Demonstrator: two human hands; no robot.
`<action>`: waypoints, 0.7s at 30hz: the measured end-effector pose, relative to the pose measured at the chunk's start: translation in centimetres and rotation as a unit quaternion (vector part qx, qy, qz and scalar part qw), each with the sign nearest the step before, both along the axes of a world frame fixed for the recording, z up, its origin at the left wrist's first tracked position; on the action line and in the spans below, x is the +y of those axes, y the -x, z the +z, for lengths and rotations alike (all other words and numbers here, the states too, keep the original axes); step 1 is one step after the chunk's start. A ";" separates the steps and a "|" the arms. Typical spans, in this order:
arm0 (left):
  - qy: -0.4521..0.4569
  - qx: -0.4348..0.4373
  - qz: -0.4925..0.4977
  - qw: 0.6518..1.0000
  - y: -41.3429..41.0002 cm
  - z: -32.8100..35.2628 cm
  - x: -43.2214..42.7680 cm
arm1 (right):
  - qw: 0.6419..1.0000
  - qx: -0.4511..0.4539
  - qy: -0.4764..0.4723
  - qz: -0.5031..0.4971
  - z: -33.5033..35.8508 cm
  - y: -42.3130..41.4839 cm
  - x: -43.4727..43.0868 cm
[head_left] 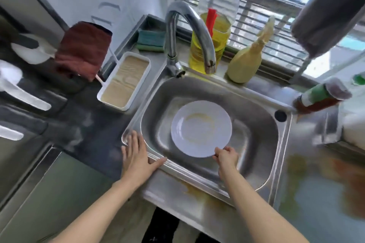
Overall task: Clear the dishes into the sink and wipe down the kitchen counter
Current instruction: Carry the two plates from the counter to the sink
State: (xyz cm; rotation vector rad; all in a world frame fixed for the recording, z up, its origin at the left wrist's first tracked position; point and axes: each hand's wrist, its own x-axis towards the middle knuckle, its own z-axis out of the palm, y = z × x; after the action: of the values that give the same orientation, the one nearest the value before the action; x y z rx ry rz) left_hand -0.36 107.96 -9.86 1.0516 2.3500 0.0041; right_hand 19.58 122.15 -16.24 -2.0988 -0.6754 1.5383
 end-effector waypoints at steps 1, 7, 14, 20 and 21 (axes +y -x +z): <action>-0.003 0.002 -0.002 1.000 -0.1 0.0 -0.1 | 1.000 0.000 0.008 -0.004 -0.6 0.3 0.1; -0.012 0.010 -0.002 1.000 0.0 -0.3 -0.1 | 1.000 -0.009 0.023 0.015 -3.6 0.9 0.6; -0.054 0.029 0.010 0.998 -0.1 -1.0 -0.7 | 0.994 0.007 0.112 0.014 -6.3 0.2 0.5; -0.056 0.020 0.009 0.998 0.0 -0.9 -0.7 | 0.988 -0.045 0.112 0.099 -5.6 -0.5 0.7; -0.056 0.018 0.010 0.998 0.0 -0.8 -0.6 | 0.987 -0.053 0.097 0.119 -5.0 -0.7 0.7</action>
State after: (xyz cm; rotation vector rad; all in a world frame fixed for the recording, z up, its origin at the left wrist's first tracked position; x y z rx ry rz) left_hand -0.34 107.36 -10.63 1.0909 2.4170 0.1266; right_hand 20.25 122.84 -21.26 -2.3282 -0.8736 1.6877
